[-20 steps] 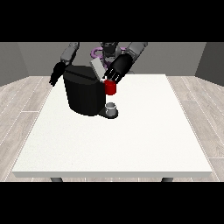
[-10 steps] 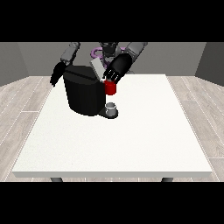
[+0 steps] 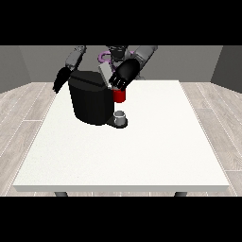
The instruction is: Insert the coffee pod into the coffee machine and close the lid
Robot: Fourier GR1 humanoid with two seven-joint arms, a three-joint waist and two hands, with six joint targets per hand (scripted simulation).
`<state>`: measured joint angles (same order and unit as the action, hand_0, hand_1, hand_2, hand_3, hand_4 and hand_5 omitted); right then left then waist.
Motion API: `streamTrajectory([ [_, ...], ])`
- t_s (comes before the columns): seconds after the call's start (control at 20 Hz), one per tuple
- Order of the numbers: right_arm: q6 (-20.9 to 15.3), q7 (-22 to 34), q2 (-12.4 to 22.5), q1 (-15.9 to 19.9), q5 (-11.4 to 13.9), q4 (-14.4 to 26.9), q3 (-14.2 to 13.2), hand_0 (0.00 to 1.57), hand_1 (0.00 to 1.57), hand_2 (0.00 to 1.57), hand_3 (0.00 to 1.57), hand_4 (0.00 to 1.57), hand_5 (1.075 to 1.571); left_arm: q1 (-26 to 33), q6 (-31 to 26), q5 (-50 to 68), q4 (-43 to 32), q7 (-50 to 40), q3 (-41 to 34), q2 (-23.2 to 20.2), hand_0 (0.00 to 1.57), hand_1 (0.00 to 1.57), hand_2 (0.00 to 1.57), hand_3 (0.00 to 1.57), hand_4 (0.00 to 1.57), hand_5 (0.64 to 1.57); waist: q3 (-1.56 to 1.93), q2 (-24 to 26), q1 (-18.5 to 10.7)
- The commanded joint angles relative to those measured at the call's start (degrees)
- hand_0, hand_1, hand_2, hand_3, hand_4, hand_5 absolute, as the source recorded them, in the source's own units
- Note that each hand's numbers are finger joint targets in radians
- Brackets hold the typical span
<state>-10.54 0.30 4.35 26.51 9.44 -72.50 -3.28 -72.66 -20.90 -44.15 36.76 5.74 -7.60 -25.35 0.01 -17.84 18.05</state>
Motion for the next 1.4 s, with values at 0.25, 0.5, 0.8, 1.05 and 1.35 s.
streamTrajectory([
  [0.25, 0.3, -0.6, 0.6, -0.4, -0.3, -0.2, -0.5, 0.0, 0.0, 0.0, 0.0, 0.0, 1.571, 1.4, 2.4, -5.2, 0.5, 4.3, 4.5, -2.1, 1.17, 1.17, 1.19, 1.07, 0.0, 1.571, 0.0, -1.1, -0.4],
  [0.5, -1.3, 1.8, 0.1, 1.7, 0.7, -0.1, -0.2, 0.0, 0.0, 0.0, 0.0, 0.0, 1.571, 0.5, 3.3, -5.0, -1.1, 3.7, 3.3, -1.4, 1.1, 1.1, 1.13, 0.99, 0.0, 1.571, 0.0, -2.2, -0.8],
  [0.8, -0.2, 0.9, 1.0, 1.7, -0.5, -0.3, -1.2, 0.0, 0.0, 0.0, 0.0, 0.04, 1.571, 0.8, 6.7, -4.3, -0.3, 6.1, 2.0, -0.6, 1.15, 1.15, 1.15, 0.95, 0.0, 1.571, 0.0, -2.1, -0.4],
  [1.05, -1.1, 2.8, -0.4, 2.3, 1.9, -2.4, 1.7, 0.0, 0.0, 0.0, 0.0, 0.11, 1.571, -2.2, 6.4, -3.7, -2.0, 8.0, -0.1, -4.1, 1.24, 1.24, 1.2, 0.97, 0.0, 1.571, -0.02, -4.3, 2.0],
  [1.35, 0.7, 0.2, 1.8, 1.6, 0.2, -0.6, -0.5, 0.0, 0.0, 0.0, 0.0, 0.22, 1.571, 0.1, 9.8, -5.6, 0.0, 9.0, 1.8, -2.2, 1.22, 1.22, 1.17, 0.89, 0.0, 1.571, 0.01, -4.2, 0.7],
])
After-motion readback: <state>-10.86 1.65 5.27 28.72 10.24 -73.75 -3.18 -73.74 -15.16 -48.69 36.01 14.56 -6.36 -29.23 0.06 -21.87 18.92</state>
